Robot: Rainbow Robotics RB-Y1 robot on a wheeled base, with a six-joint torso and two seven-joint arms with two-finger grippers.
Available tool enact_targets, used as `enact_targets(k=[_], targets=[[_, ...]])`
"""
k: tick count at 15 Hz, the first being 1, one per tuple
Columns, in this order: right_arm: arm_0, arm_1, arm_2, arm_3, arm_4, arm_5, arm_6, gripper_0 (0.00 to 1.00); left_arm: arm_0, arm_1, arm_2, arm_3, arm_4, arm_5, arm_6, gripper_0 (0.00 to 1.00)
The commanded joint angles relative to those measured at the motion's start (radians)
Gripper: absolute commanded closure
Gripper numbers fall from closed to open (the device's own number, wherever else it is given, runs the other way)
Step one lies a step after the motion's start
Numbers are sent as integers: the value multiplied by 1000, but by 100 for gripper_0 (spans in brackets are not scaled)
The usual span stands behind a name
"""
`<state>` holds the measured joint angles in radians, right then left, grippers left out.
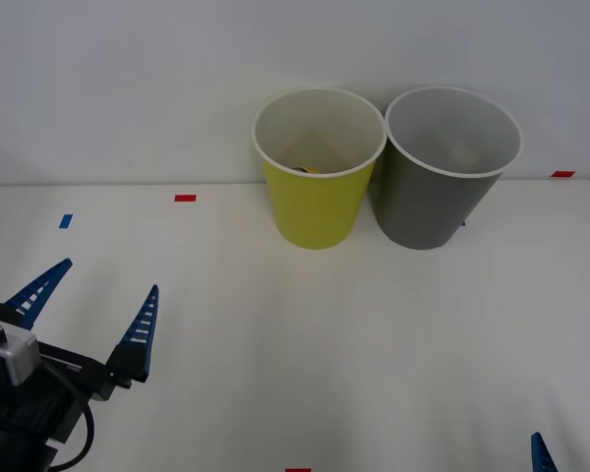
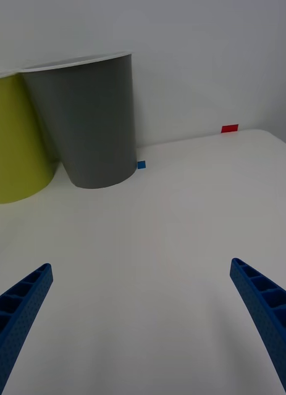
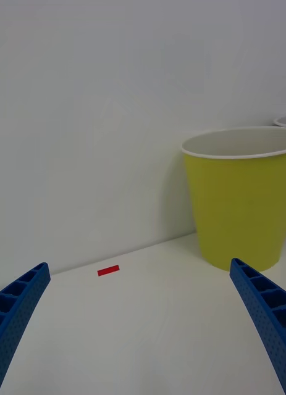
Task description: Put cans in the gray bin and PET bottles in the light green bin.
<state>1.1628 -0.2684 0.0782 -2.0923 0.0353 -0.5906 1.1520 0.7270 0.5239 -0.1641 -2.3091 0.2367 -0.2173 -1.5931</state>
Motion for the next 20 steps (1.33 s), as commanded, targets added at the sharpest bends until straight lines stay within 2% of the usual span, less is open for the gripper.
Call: enact_targets(k=[1, 3, 7, 10, 13, 15, 20], targets=[[0, 0, 0, 0, 0, 0, 0, 0, 94, -21, -54, 80, -23, -120, 10, 0], [0, 0, 0, 0, 0, 0, 0, 0, 123, -47, -54, 97, -36, -120, 5, 0], [0, 0, 0, 0, 0, 0, 0, 0, 199, -51, -61, 105, -50, -131, 1, 0], [0, 0, 0, 0, 0, 0, 0, 0, 239, -53, -83, 155, -53, -217, -24, 0], [0, 0, 0, 0, 0, 0, 0, 0, 239, -73, -117, 270, -51, -343, -65, 0], [0, 0, 0, 0, 0, 0, 0, 0, 259, -107, -114, 289, -53, -361, -134, 0], [0, 0, 0, 0, 0, 0, 0, 0, 321, -121, -127, 292, -57, -438, -131, 0]])
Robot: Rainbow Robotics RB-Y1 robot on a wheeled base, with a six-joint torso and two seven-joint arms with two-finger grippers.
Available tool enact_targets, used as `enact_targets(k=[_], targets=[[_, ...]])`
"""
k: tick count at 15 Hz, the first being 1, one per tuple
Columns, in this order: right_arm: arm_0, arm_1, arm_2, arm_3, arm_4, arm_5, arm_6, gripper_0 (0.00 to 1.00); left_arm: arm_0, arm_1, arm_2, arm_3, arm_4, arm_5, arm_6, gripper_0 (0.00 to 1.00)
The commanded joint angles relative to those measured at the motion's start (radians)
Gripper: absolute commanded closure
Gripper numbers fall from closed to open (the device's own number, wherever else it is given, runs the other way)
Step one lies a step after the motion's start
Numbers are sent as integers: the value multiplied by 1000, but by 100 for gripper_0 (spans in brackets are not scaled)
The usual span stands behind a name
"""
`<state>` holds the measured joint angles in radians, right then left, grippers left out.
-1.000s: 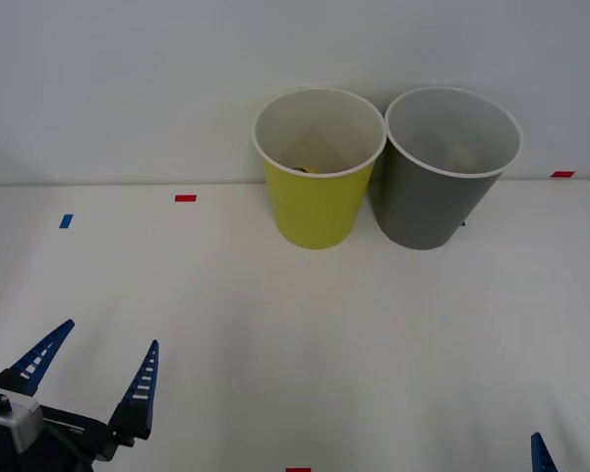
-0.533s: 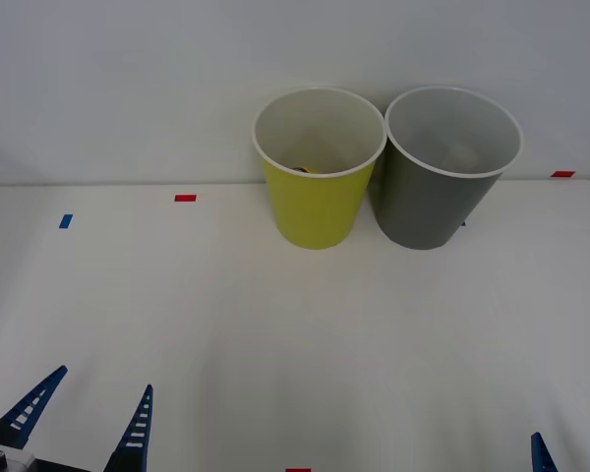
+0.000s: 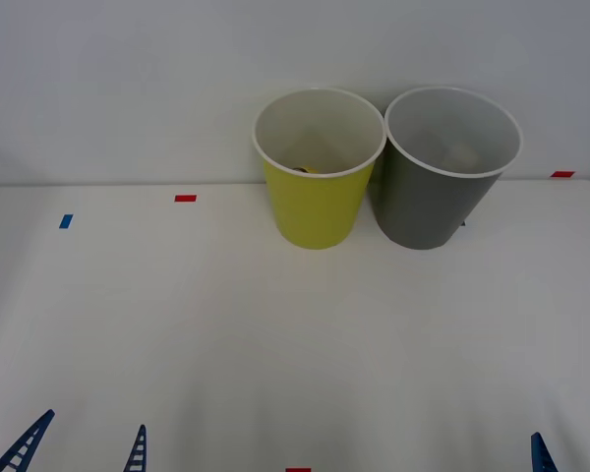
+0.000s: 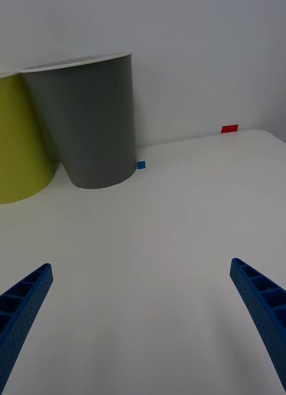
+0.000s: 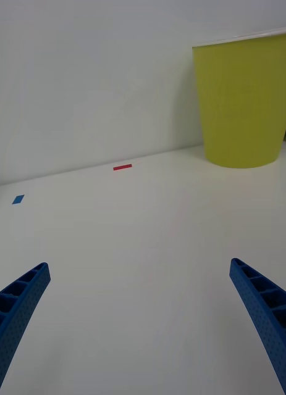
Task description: Put cans in the gray bin and PET bottles in the light green bin.
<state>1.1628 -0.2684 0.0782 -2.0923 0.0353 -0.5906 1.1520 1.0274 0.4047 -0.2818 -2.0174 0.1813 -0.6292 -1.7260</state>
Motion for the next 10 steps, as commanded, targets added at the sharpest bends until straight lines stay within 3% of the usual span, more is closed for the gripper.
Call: enact_targets(k=[1, 10], targets=[[0, 0, 0, 0, 0, 0, 0, 0, 30, -1, -11, 0, -2, -30, 2, 0], [0, 0, 0, 0, 0, 0, 0, 0, 43, 0, -10, -1, -3, -37, 2, 0]])
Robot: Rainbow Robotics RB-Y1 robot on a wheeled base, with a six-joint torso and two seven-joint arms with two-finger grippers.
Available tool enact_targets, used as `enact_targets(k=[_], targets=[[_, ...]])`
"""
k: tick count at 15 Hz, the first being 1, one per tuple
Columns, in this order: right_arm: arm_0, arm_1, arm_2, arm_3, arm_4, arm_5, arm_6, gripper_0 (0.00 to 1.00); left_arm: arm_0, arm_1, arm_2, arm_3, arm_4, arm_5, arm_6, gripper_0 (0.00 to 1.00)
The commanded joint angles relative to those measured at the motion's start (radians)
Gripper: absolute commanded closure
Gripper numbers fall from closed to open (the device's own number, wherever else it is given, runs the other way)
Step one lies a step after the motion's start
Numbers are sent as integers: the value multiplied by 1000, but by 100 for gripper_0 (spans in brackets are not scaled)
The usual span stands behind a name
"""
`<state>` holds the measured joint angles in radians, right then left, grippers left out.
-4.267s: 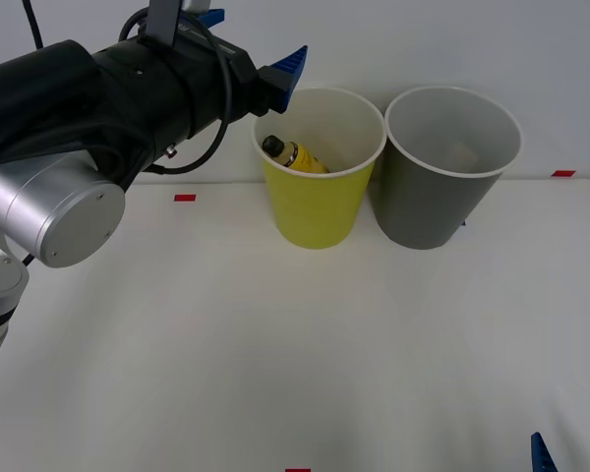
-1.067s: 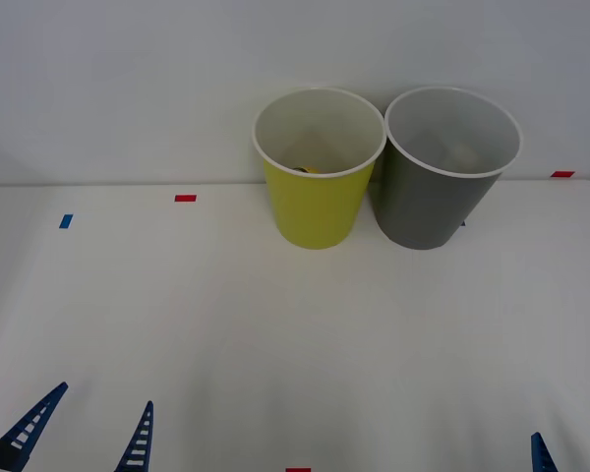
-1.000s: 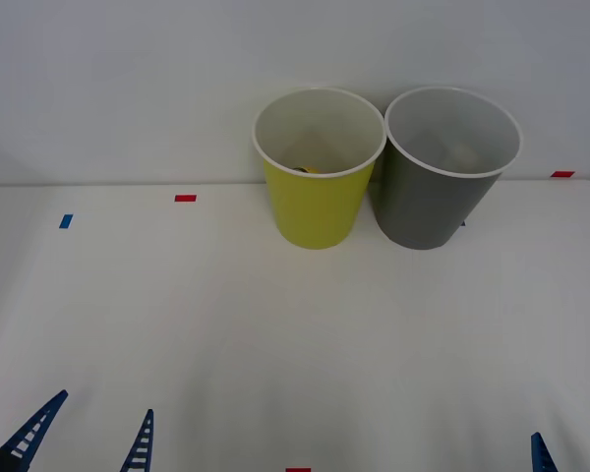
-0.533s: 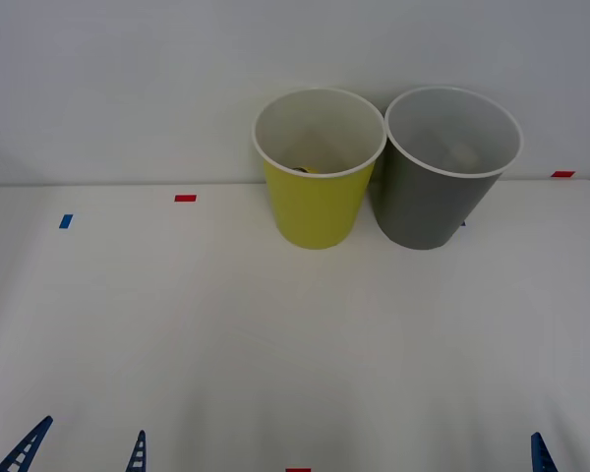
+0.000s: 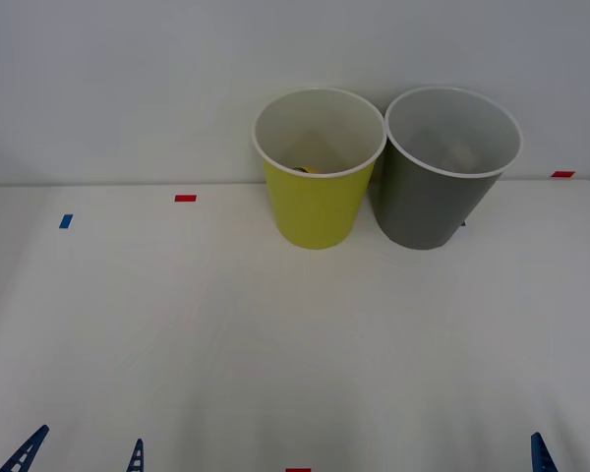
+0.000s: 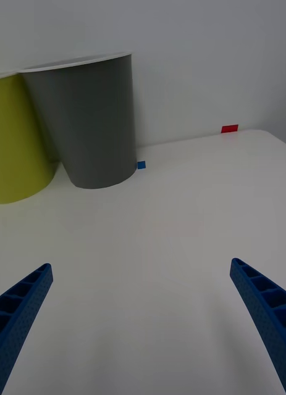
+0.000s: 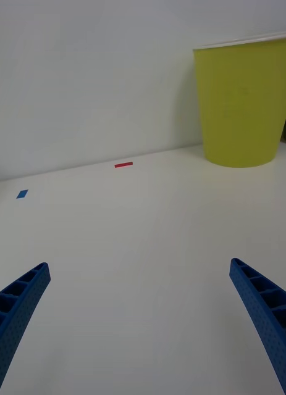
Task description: Put cans in the gray bin and PET bottles in the light green bin.
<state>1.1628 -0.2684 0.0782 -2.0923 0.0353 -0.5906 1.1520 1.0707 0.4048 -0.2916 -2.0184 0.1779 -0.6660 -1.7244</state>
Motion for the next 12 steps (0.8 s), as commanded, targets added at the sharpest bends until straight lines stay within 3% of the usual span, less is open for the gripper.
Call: enact_targets(k=[1, 12], targets=[[0, 0, 0, 0, 0, 0, 0, 0, 0, 0, 0, 0, 0, 0, 0, 0], [0, 0, 0, 0, 0, 0, 0, 0, 0, 0, 0, 0, 0, 0, 0, 0]])
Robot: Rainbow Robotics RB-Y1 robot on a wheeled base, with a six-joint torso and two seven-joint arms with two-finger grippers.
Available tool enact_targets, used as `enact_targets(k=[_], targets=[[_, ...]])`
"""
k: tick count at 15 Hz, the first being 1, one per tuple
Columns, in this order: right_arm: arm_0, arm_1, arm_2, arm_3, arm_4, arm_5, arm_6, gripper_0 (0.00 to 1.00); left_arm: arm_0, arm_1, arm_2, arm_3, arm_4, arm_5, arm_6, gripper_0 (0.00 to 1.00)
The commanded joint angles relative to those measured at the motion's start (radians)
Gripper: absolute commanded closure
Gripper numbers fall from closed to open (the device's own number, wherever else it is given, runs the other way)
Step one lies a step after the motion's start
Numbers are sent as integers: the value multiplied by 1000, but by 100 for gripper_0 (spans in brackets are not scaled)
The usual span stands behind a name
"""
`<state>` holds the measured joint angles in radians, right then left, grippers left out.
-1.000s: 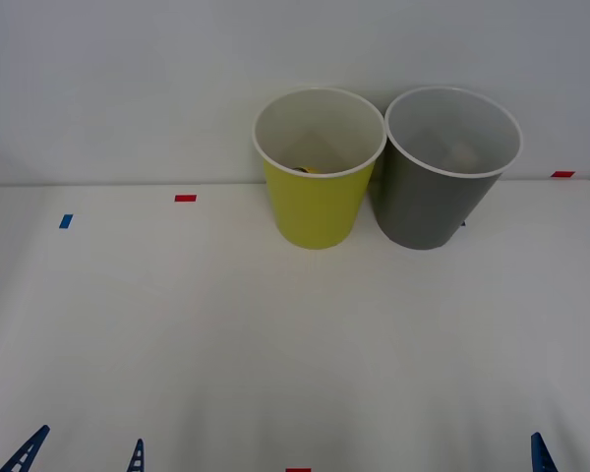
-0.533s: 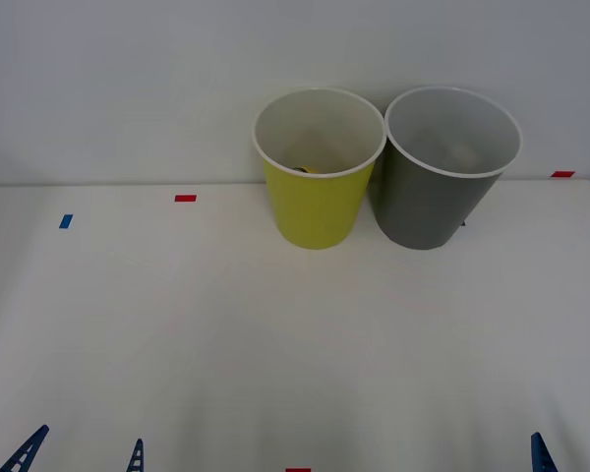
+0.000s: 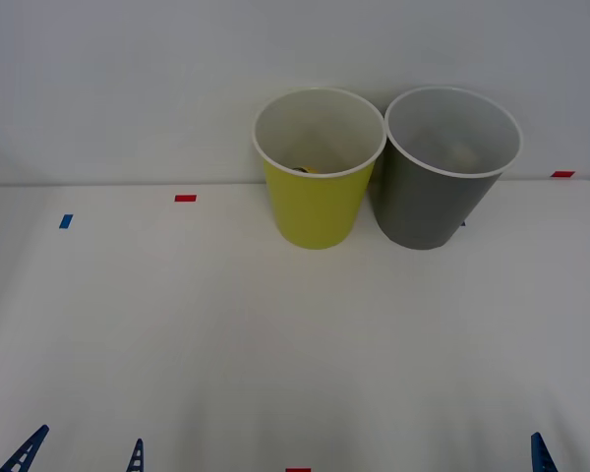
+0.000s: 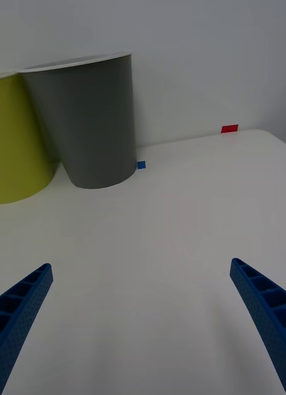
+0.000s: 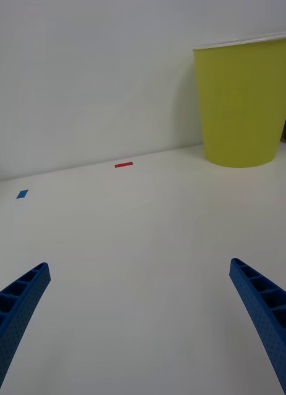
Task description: Put cans in the gray bin and PET bottles in the light green bin.
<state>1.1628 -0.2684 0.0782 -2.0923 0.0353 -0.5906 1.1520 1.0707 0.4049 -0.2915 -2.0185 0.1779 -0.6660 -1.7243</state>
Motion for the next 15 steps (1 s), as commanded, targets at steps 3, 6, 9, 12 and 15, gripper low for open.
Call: enact_targets(k=[3, 6, 9, 12, 15], targets=[[0, 0, 0, 0, 0, 0, 0, 0, 0, 0, 0, 0, 0, 0, 0, 0], [0, 0, 0, 0, 0, 0, 0, 0, 0, 0, 0, 0, 0, 0, 0, 0], [0, 0, 0, 0, 0, 0, 0, 0, 0, 0, 0, 0, 0, 0, 0, 0], [0, 0, 0, 0, 0, 0, 0, 0, 0, 0, 0, 0, 0, 0, 0, 0], [0, 0, 0, 0, 0, 0, 0, 0, 0, 0, 0, 0, 0, 0, 0, 0]])
